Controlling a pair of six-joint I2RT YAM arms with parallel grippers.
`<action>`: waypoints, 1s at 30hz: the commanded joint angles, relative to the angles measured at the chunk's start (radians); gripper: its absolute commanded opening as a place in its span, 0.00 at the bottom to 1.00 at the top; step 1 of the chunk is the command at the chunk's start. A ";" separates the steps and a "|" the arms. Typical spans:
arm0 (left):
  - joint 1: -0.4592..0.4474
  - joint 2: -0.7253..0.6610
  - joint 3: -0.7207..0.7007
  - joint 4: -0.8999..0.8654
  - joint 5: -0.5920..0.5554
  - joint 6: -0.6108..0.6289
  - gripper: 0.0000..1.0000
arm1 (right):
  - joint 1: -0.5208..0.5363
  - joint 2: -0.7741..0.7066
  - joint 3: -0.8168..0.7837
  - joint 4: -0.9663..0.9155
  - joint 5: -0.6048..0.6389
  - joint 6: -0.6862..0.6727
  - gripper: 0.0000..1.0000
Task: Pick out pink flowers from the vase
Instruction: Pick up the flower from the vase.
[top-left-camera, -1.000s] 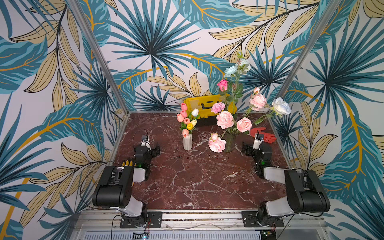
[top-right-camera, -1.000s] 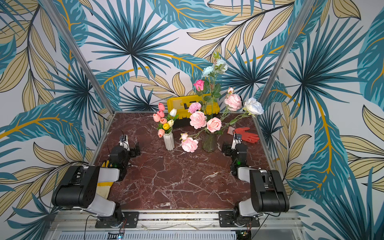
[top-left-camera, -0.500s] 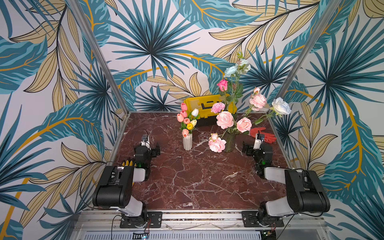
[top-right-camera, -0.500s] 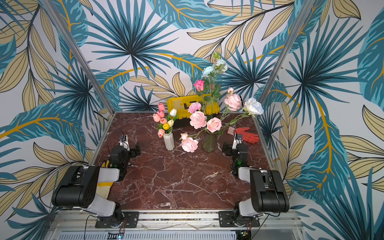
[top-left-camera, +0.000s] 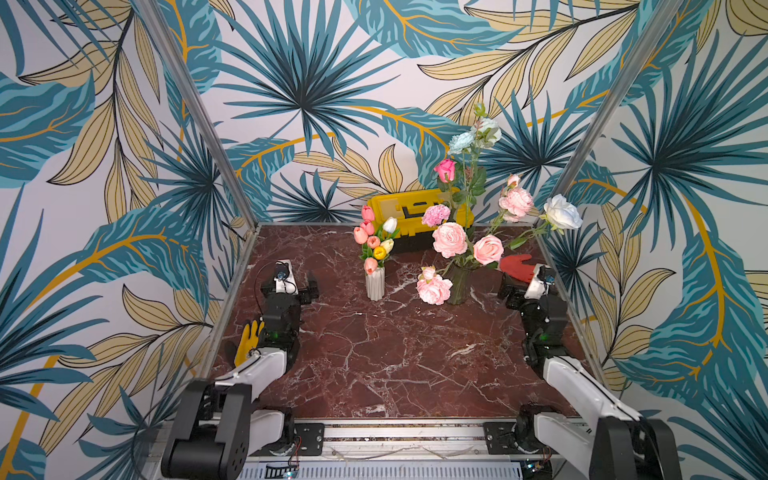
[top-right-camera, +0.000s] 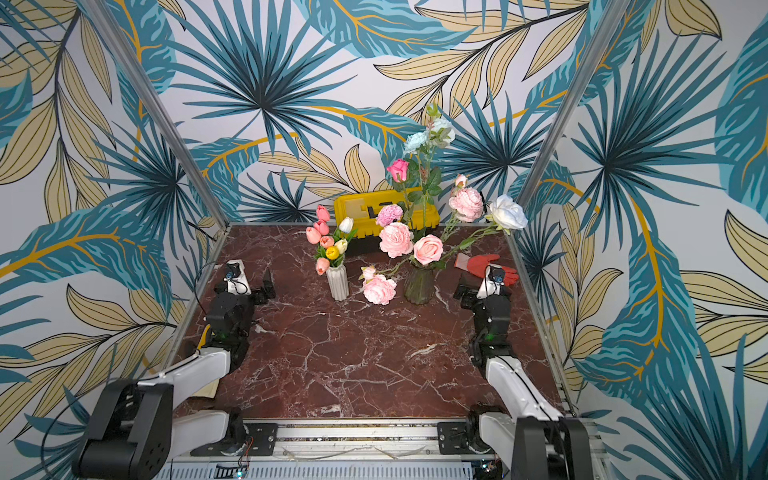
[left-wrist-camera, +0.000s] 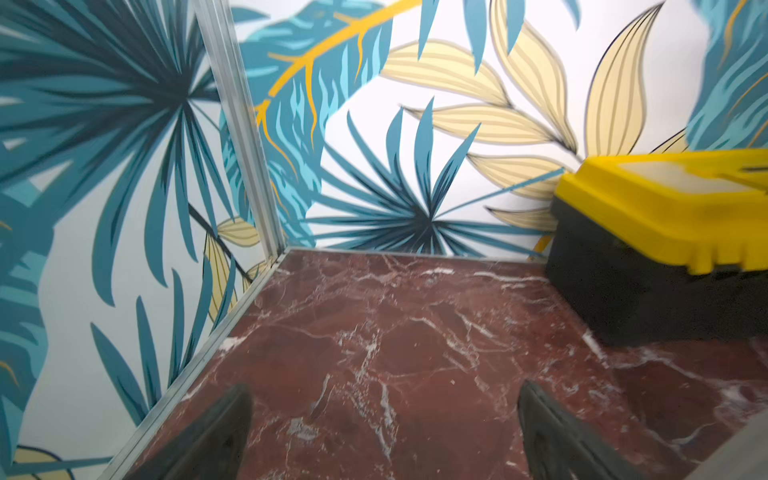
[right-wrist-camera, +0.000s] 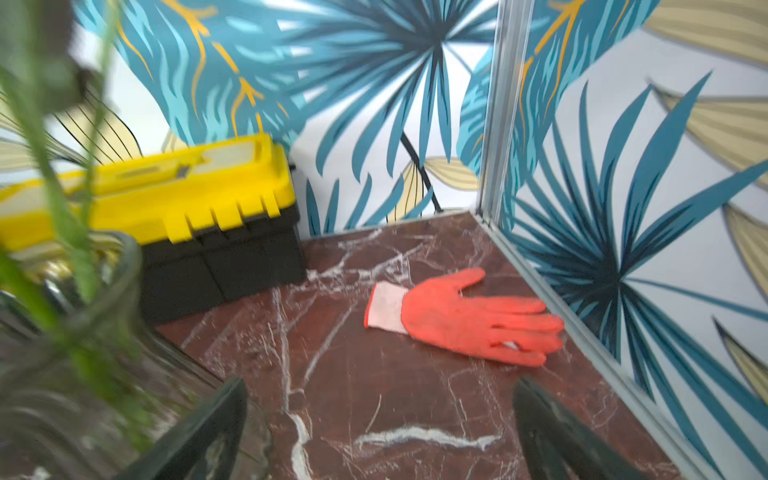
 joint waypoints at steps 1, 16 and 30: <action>-0.064 -0.137 -0.026 -0.109 -0.017 0.008 1.00 | -0.002 -0.140 0.025 -0.246 -0.036 0.071 0.99; -0.562 -0.623 0.063 -0.880 0.032 -0.381 1.00 | 0.191 -0.537 0.186 -0.973 -0.434 0.099 1.00; -0.744 -0.557 0.327 -1.461 -0.156 -0.768 1.00 | 0.386 -0.260 0.565 -1.205 -0.156 0.088 0.99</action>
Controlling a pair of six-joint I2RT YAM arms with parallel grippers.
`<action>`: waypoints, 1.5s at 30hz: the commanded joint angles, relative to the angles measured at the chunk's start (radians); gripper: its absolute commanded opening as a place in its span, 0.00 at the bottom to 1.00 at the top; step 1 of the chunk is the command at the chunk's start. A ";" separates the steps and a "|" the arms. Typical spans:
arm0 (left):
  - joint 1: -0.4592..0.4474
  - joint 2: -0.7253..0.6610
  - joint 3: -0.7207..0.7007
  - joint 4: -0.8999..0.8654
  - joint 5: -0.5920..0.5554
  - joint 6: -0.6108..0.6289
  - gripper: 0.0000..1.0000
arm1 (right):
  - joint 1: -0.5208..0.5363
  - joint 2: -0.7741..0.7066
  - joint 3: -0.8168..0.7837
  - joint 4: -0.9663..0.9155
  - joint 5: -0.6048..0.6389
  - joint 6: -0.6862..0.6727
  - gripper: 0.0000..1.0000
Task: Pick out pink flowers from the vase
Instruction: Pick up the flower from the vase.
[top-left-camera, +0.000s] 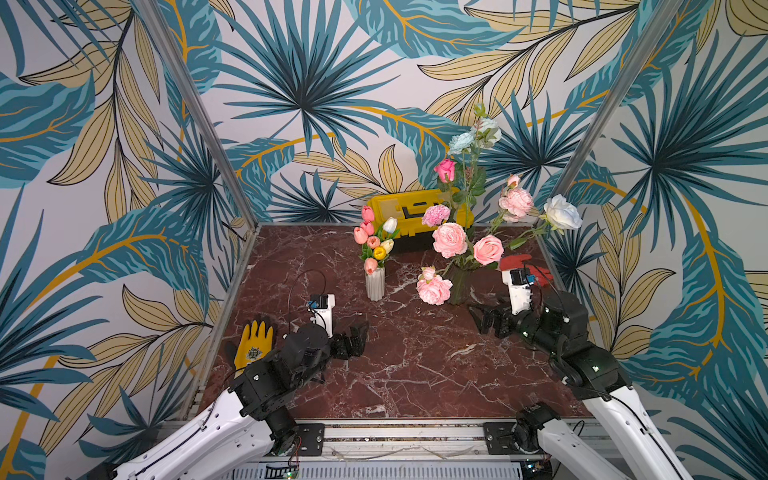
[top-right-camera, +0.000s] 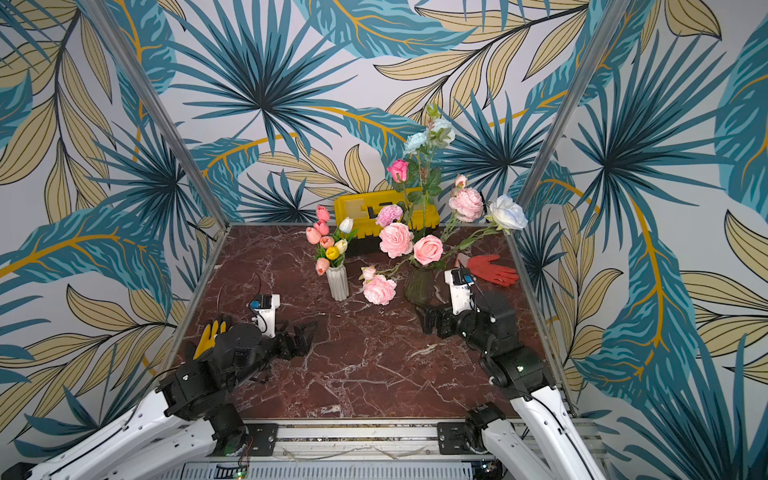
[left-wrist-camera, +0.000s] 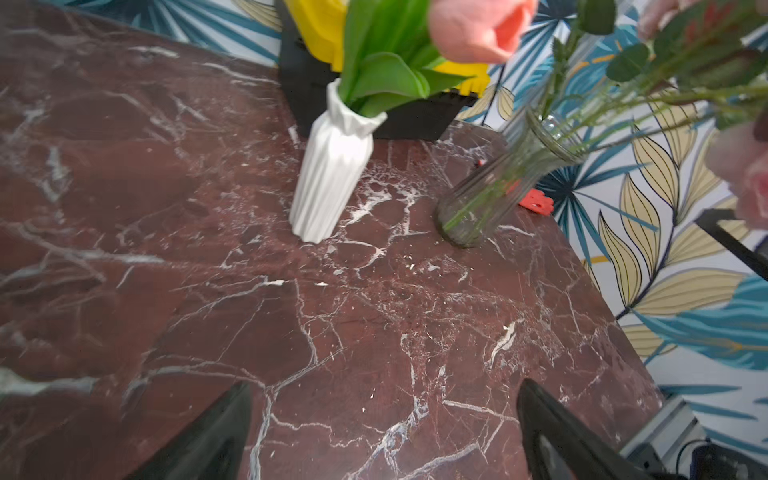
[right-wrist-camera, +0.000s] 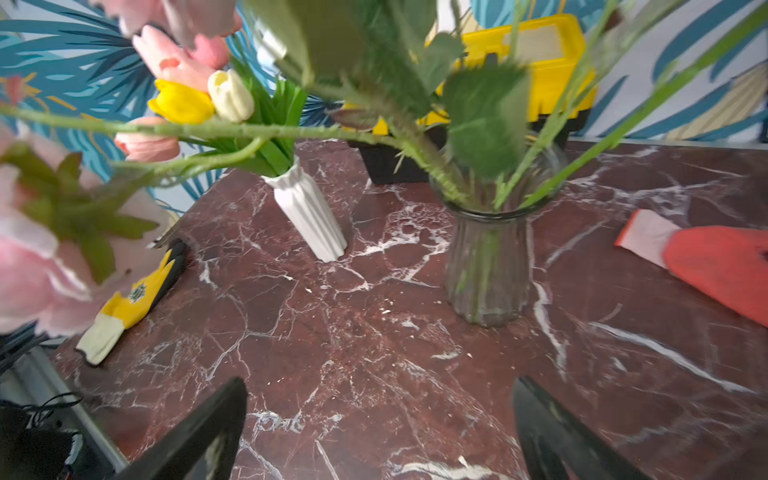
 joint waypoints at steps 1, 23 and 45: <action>0.002 -0.031 0.036 -0.173 -0.081 -0.092 1.00 | 0.006 0.018 0.084 -0.105 0.091 0.035 0.99; 0.005 -0.194 0.113 -0.207 -0.209 0.326 1.00 | 0.006 -0.131 -0.367 0.633 0.118 -0.520 0.99; 0.004 -0.416 0.071 -0.205 -0.291 0.367 1.00 | -0.015 0.454 -0.415 1.419 0.238 -0.427 0.52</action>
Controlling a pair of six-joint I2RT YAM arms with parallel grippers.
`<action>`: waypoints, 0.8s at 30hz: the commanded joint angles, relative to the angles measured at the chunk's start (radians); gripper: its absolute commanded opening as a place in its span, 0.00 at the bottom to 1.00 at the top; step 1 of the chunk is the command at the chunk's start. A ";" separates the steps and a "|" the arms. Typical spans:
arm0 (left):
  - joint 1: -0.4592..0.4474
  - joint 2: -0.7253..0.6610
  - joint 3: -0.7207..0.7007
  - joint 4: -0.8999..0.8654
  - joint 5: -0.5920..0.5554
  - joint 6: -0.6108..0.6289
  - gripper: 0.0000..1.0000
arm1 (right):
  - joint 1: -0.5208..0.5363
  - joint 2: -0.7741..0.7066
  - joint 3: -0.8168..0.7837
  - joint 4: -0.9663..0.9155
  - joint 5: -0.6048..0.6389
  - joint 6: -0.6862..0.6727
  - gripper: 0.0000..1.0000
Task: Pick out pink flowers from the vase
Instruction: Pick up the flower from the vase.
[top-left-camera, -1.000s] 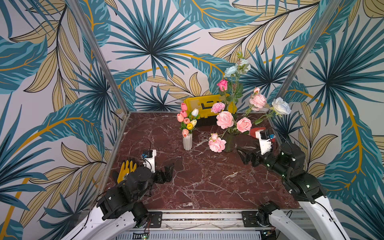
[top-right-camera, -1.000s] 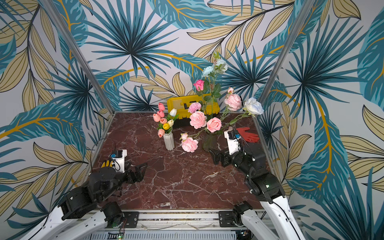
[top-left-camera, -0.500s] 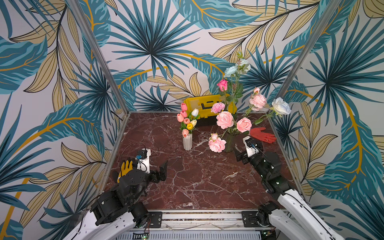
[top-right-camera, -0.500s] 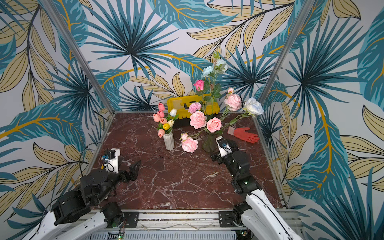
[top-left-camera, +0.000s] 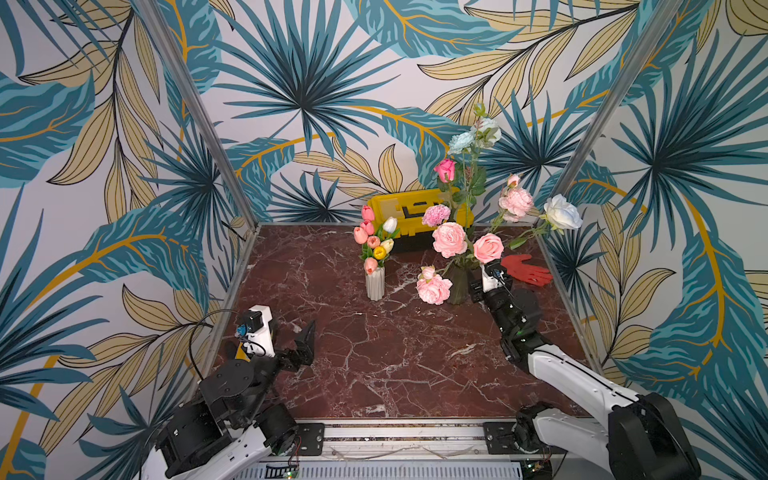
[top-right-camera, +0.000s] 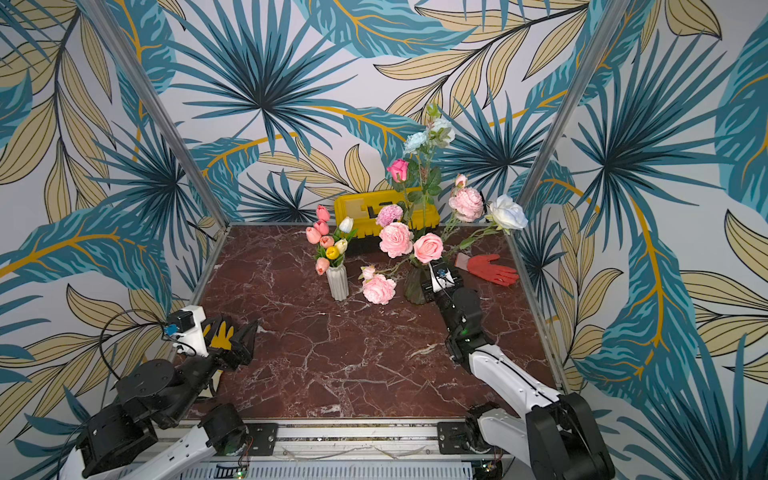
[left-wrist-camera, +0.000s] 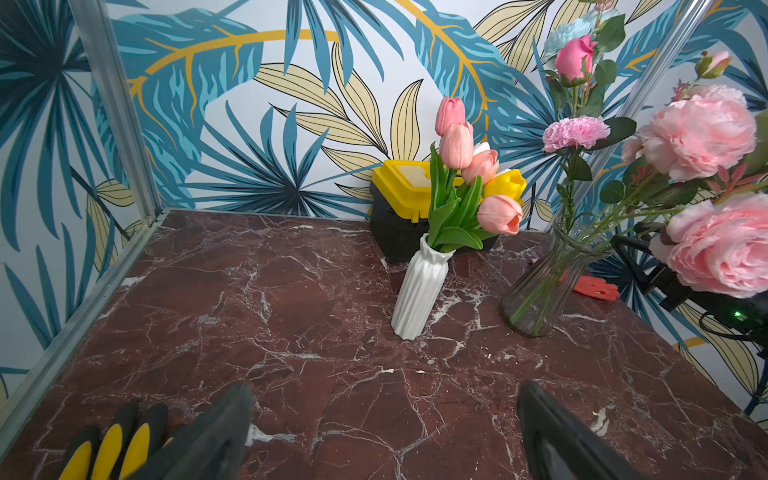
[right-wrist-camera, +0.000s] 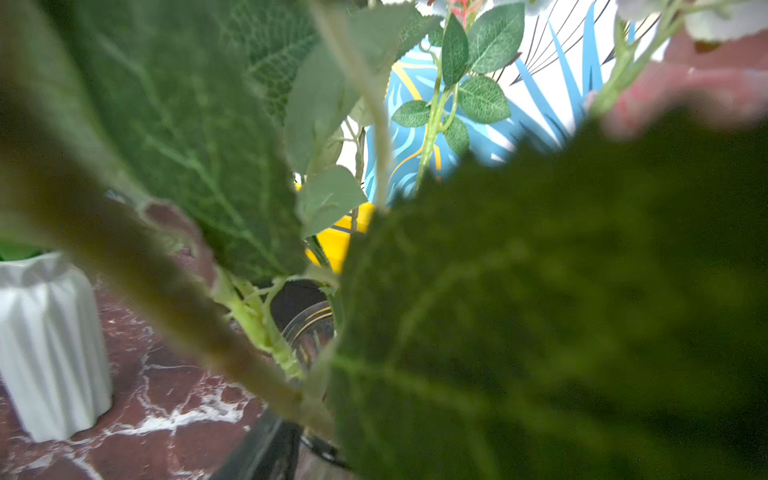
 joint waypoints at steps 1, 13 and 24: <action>0.003 -0.006 -0.025 0.007 -0.023 0.020 0.99 | -0.003 0.017 0.004 0.096 -0.029 0.027 0.49; 0.003 -0.004 -0.014 0.008 0.022 0.012 1.00 | -0.003 -0.020 0.000 0.042 -0.086 0.039 0.13; 0.003 -0.004 -0.016 0.007 0.026 0.007 1.00 | -0.009 -0.085 0.045 -0.023 -0.084 0.053 0.01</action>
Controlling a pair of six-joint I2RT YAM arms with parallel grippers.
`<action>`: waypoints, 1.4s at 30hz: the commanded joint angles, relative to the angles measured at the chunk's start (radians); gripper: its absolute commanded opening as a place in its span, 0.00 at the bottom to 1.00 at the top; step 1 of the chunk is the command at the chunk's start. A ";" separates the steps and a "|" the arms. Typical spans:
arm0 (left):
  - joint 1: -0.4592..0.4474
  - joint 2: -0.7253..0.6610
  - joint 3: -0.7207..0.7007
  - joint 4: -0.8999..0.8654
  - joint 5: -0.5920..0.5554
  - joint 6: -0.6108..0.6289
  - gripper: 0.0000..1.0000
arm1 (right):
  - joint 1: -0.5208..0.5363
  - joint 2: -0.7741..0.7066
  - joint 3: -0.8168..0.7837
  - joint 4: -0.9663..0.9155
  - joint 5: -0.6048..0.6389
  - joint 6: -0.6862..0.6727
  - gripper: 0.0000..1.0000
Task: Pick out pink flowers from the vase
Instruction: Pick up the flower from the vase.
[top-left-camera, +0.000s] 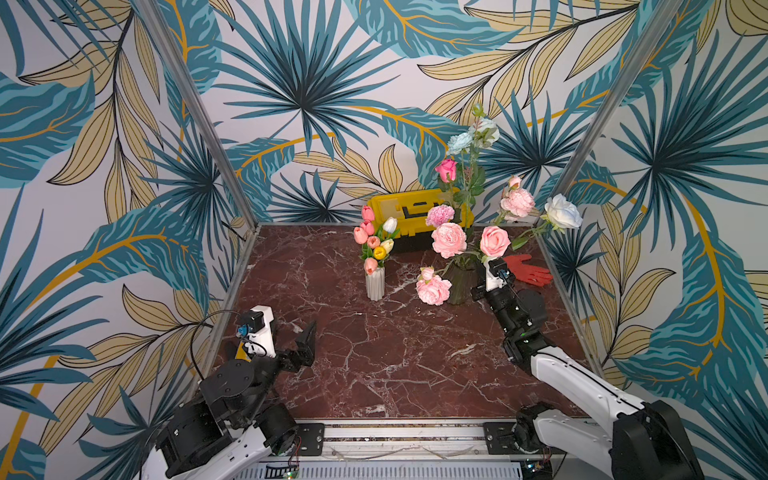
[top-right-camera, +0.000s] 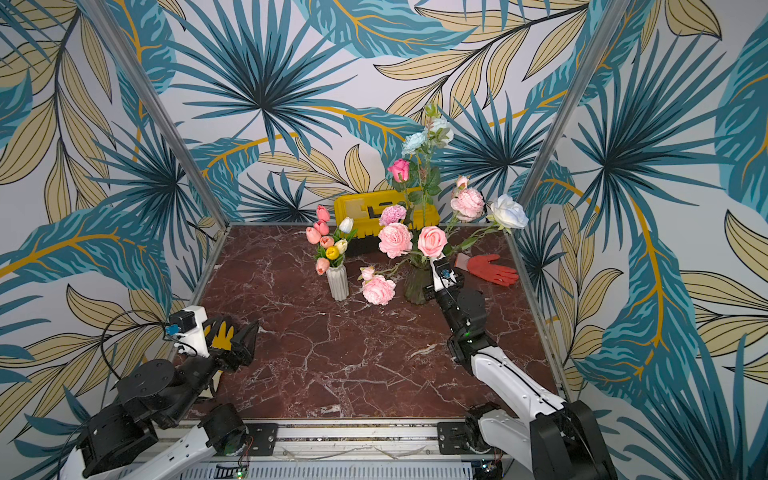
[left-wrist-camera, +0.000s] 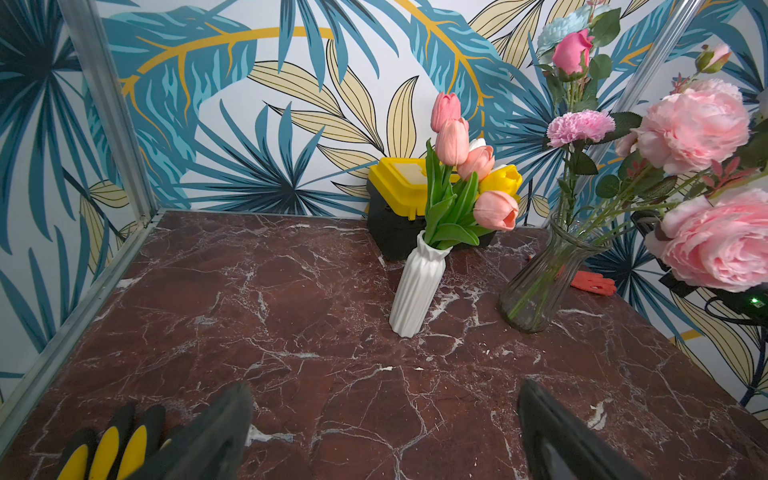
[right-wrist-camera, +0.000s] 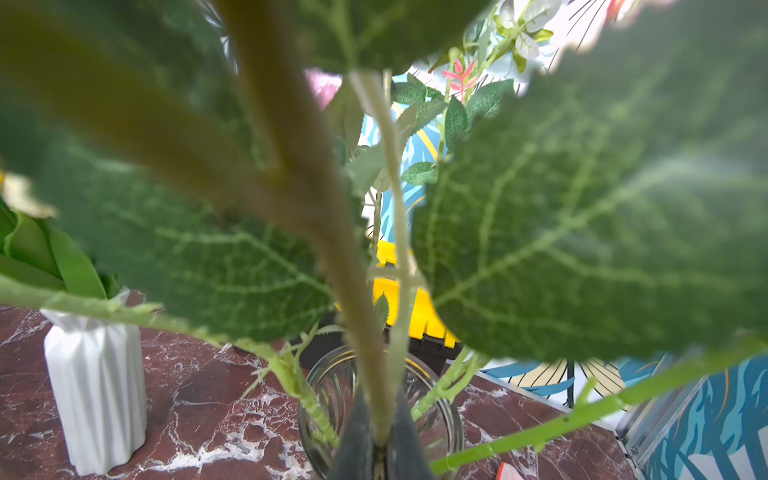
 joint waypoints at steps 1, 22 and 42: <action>0.003 -0.004 -0.012 0.008 0.010 0.002 0.99 | -0.004 -0.037 0.047 -0.055 -0.008 0.020 0.00; 0.003 0.116 0.060 0.020 0.220 0.049 1.00 | -0.006 -0.298 0.511 -0.885 -0.112 0.074 0.00; 0.006 0.347 -0.003 0.430 0.561 0.237 0.83 | 0.007 -0.231 0.842 -1.268 -0.528 0.355 0.00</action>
